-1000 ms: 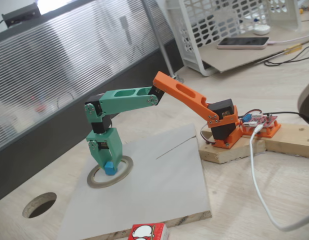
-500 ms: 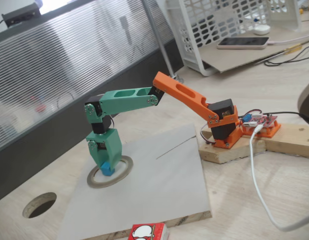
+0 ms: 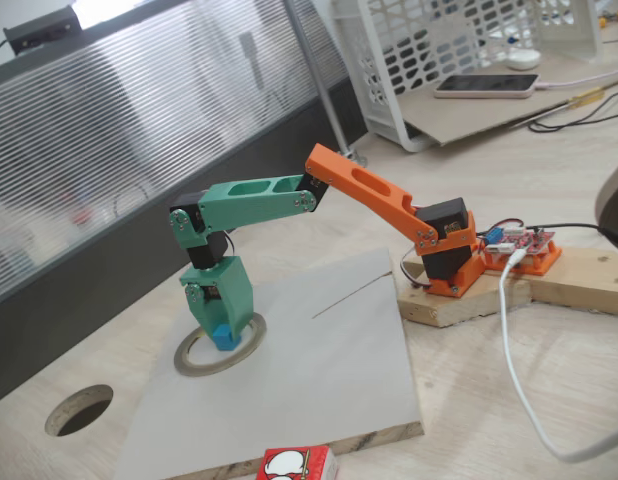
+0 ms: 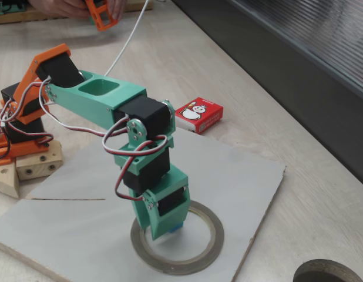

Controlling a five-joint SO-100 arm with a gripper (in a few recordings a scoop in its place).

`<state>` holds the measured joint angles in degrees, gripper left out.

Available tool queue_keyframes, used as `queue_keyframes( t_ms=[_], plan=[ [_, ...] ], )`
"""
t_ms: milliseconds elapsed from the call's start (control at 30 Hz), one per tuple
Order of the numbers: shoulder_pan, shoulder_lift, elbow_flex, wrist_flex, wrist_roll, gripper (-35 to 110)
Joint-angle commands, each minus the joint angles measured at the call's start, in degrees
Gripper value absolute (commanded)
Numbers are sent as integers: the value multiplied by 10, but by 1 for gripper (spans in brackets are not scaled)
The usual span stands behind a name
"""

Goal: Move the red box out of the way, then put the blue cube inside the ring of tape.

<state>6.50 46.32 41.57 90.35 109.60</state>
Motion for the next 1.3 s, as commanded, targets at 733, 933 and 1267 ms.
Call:
queue_keyframes(
  t_ms=[733,933,1267],
  plan=[
    [4,25,-12,11,6,43],
    [7,55,-13,11,5,43],
    [9,171,-6,18,5,43]
  ],
)
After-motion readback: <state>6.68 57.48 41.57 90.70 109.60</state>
